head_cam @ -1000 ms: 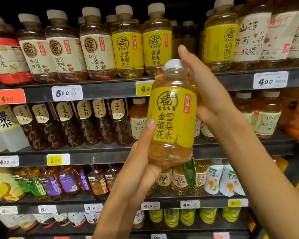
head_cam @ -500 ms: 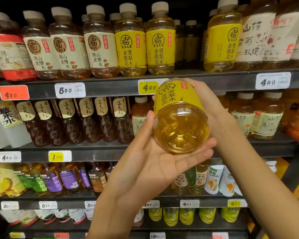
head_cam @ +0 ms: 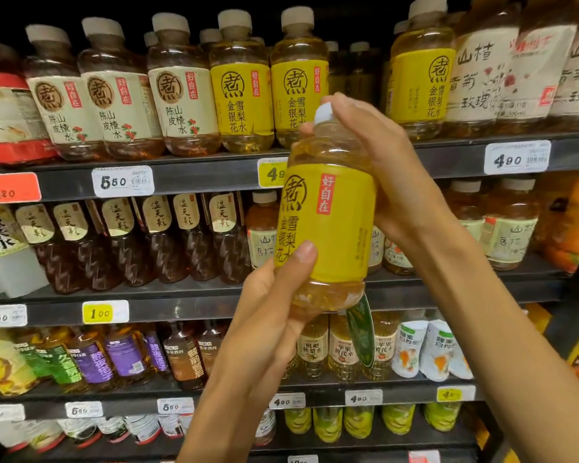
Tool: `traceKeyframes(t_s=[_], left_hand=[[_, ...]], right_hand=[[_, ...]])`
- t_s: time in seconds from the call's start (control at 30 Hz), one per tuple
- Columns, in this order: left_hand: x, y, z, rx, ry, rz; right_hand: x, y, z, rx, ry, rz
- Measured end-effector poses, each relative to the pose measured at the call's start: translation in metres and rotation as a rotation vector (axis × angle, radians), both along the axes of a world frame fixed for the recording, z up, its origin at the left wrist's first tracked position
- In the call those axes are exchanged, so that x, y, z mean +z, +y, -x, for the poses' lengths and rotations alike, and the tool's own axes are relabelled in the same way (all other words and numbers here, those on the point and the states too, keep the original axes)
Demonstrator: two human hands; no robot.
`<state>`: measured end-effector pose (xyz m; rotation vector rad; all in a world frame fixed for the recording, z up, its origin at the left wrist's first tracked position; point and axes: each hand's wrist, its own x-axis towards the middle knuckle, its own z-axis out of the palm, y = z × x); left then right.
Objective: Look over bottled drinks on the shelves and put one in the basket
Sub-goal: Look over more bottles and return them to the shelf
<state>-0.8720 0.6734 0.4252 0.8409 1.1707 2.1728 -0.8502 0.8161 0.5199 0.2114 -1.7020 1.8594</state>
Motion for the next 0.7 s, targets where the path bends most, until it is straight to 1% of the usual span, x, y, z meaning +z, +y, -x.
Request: traceKeyframes(t_s=[0.1, 0.23, 0.37, 0.53, 0.63, 0.7], left_hand=[[-0.004, 0.0, 0.002, 0.027, 0.061, -0.02], [-0.011, 0.004, 0.001, 0.086, 0.185, 0.019], [-0.013, 0.009, 0.004, 0.157, 0.278, 0.046], [-0.011, 0.007, 0.017, 0.11, 0.399, 0.117], [-0.013, 0.009, 0.021, 0.171, 0.485, 0.146], [-0.013, 0.015, 0.02, 0.265, 0.572, 0.174]], right_hand=[[-0.006, -0.004, -0.01, 0.014, -0.006, -0.049], [-0.013, -0.006, -0.019, -0.017, 0.017, -0.016], [-0.017, -0.004, -0.023, -0.04, 0.063, -0.089], [-0.017, -0.005, -0.027, -0.109, 0.209, -0.17], [-0.021, -0.009, -0.027, -0.147, 0.283, -0.224], [-0.024, -0.012, -0.027, -0.151, 0.327, -0.305]])
